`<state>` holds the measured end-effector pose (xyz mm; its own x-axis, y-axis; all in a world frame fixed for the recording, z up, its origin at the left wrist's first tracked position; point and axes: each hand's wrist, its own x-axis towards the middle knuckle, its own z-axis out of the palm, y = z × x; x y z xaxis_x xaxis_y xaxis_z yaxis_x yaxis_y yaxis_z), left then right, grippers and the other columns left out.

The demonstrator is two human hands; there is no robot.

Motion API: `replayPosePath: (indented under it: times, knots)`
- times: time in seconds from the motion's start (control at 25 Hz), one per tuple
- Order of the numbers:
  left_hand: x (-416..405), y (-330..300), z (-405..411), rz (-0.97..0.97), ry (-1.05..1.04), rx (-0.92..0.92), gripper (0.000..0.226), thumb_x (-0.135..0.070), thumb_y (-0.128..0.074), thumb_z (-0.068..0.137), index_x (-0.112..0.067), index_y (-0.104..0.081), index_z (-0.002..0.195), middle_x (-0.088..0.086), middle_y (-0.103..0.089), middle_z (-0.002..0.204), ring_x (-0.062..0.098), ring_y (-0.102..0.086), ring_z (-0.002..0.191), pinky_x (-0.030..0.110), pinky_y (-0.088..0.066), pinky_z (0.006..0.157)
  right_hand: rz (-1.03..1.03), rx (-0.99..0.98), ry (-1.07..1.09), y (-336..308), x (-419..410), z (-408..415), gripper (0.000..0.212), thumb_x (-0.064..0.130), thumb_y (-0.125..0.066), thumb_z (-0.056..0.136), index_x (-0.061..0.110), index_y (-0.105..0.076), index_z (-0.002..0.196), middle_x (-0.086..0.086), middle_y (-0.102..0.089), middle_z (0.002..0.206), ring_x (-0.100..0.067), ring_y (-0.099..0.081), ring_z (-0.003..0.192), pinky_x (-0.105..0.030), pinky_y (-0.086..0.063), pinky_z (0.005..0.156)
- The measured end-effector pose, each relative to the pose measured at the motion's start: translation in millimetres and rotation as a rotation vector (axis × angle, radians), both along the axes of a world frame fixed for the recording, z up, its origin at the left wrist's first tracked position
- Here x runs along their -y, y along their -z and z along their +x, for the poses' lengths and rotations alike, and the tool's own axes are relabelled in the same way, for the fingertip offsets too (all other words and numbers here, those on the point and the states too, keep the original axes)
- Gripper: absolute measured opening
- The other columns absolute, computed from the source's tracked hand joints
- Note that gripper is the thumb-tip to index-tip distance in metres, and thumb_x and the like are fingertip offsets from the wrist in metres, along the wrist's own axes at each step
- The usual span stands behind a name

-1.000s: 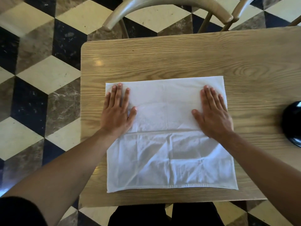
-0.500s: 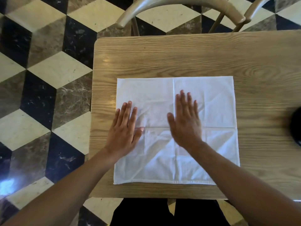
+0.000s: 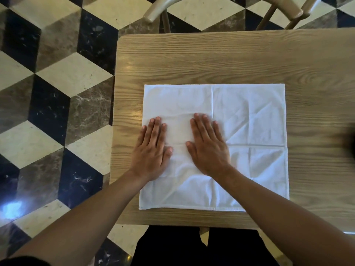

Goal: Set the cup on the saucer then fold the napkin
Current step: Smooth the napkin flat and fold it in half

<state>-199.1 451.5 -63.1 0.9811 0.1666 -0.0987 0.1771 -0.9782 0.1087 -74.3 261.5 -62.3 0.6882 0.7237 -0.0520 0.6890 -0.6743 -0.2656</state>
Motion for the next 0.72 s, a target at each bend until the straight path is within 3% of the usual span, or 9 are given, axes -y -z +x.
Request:
replayPosePath:
  times: [0.2,0.44,0.6,0.72]
  knots:
    - [1,-1,0,-0.002,-0.002,-0.011,0.075,-0.047,-0.023,0.105,-0.001,-0.011,0.162,0.019,-0.003,0.171,0.033,-0.002,0.160,0.054,-0.014,0.128,-0.054,0.062,0.101,3,88,41,0.076,0.054,-0.037,0.101,0.009,-0.023,0.161,-0.010,-0.018,0.170,-0.028,-0.014,0.158,-0.053,-0.016,0.126]
    - [1,-4,0,0.012,-0.006,-0.025,0.076,-0.047,-0.027,0.104,-0.001,-0.011,0.162,0.019,-0.004,0.171,0.031,-0.001,0.160,0.053,-0.013,0.128,-0.119,0.031,0.217,-2,152,71,0.079,0.056,-0.031,0.101,0.007,-0.018,0.162,-0.010,-0.014,0.171,-0.026,-0.012,0.158,-0.048,-0.013,0.127]
    - [2,-5,2,0.022,-0.005,-0.032,0.076,-0.048,-0.024,0.104,-0.002,-0.009,0.162,0.019,-0.002,0.172,0.031,0.000,0.160,0.052,-0.012,0.129,-0.116,-0.009,0.328,-11,142,62,0.077,0.051,-0.028,0.103,0.002,-0.016,0.161,-0.015,-0.012,0.171,-0.030,-0.009,0.158,-0.053,-0.011,0.126]
    - [3,-4,2,0.018,-0.012,-0.024,0.076,-0.048,-0.025,0.103,-0.002,-0.011,0.162,0.019,-0.006,0.171,0.032,-0.003,0.160,0.053,-0.013,0.128,-0.022,-0.094,0.347,-19,79,24,0.075,0.048,-0.027,0.104,0.000,-0.016,0.160,-0.018,-0.011,0.170,-0.033,-0.007,0.158,-0.051,-0.006,0.127]
